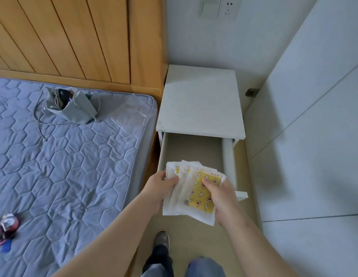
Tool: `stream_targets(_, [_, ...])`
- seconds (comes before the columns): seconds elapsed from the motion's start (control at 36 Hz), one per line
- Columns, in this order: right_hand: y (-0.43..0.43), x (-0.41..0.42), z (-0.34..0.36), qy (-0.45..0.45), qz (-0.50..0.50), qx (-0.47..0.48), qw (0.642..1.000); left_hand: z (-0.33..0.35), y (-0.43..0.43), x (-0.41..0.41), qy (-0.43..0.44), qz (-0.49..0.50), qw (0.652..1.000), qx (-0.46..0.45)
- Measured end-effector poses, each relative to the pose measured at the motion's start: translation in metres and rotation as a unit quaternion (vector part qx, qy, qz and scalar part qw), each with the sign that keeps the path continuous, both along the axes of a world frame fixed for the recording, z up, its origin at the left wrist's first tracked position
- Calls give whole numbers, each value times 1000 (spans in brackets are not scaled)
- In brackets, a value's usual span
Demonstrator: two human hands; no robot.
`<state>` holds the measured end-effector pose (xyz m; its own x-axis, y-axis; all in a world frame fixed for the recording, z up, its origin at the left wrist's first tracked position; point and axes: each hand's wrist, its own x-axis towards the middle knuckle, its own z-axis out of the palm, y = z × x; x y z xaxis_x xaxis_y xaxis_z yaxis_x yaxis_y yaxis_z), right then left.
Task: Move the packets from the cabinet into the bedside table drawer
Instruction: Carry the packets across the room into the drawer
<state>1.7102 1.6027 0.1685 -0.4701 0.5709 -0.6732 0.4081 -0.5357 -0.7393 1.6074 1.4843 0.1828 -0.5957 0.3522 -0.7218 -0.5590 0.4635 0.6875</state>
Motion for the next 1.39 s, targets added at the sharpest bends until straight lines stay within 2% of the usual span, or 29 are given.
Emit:
stream_targets(0.36, [125, -75, -87, -40, 52, -52, 996, -98, 116, -70, -42, -11, 998, -52])
stream_targets(0.61, [184, -86, -205, -90, 49, -88, 991, -218, 178, -97, -18, -128, 983, -129])
stream_targets(0.78, [190, -81, -282, -127, 46, -113, 984, -295, 193, -98, -27, -192, 969, -157])
stream_targets(0.89, [188, -80, -317, -166, 38, -124, 978, -329, 193, -96, -16, -225, 952, -207])
stream_targets(1.14, [171, -84, -345, -203, 107, -84, 970, -357, 180, -92, 51, -308, 910, -272])
stream_targets(1.28, [168, -82, -348, -238, 145, -38, 960, -357, 179, -97, 102, -382, 868, -301])
stream_targets(1.39, [168, -85, -348, -255, 157, -3, 954, -356, 176, -98, 131, -389, 852, -325])
